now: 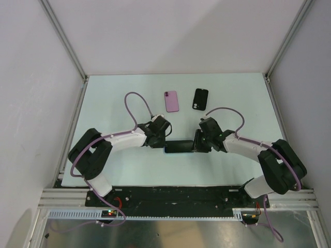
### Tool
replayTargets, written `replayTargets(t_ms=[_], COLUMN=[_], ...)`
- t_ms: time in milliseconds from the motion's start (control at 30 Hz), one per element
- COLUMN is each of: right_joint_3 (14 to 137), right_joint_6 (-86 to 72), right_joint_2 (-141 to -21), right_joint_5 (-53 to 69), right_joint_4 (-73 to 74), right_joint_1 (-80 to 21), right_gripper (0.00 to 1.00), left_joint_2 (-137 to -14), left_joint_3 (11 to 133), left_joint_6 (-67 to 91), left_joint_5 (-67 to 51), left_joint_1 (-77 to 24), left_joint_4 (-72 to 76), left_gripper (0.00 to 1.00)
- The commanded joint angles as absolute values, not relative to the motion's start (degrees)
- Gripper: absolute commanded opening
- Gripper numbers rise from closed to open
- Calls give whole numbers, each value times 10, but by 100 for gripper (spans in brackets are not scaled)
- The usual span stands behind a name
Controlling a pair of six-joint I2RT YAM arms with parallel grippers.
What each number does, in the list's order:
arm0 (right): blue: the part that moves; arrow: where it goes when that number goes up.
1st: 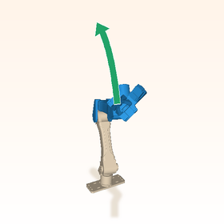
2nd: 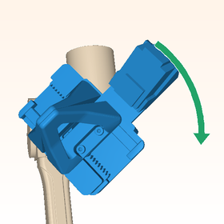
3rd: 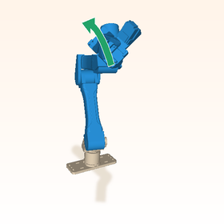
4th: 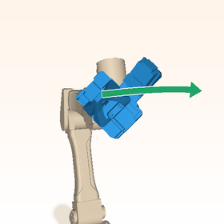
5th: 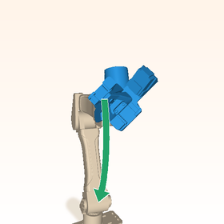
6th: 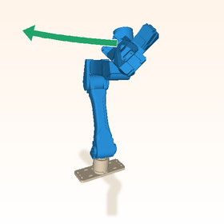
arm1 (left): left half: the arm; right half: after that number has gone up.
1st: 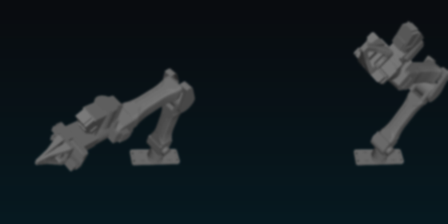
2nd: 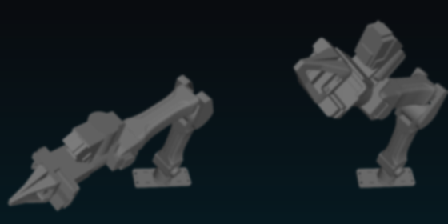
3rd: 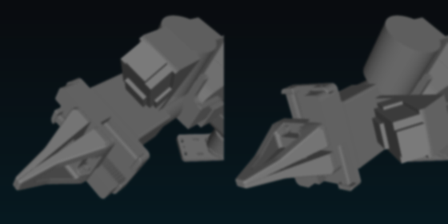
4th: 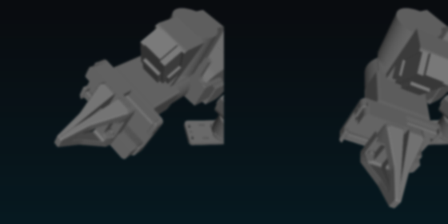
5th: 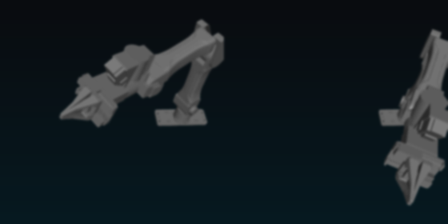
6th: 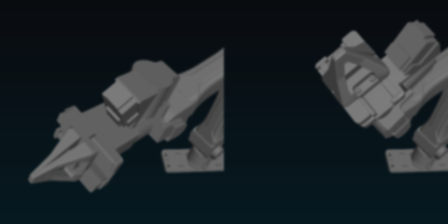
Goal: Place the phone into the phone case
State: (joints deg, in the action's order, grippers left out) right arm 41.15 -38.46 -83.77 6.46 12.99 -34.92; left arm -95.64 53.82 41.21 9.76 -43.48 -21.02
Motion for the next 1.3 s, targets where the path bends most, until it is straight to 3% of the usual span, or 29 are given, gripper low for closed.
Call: replayTargets(t_ms=[0, 367, 1100, 1267], right_joint_3=[439, 471, 484, 482], right_joint_6=[-375, -369, -371, -375], right_joint_2=[-848, -891, -973, -960], right_joint_5=[37, 2, -46, -54], right_joint_4=[125, 146, 171, 174], right_joint_1=[-355, -396, -441, -442], right_gripper=[31, 13, 12, 18], left_joint_2=[-957, -969, -970, -950], left_joint_3=[563, 572, 578, 569], left_joint_6=[419, 417, 410, 407], left_joint_5=[92, 86, 82, 86], left_joint_1=[-440, -444, -446, -443], left_joint_4=[-200, -200, -197, -199], left_gripper=[0, 0, 0, 0])
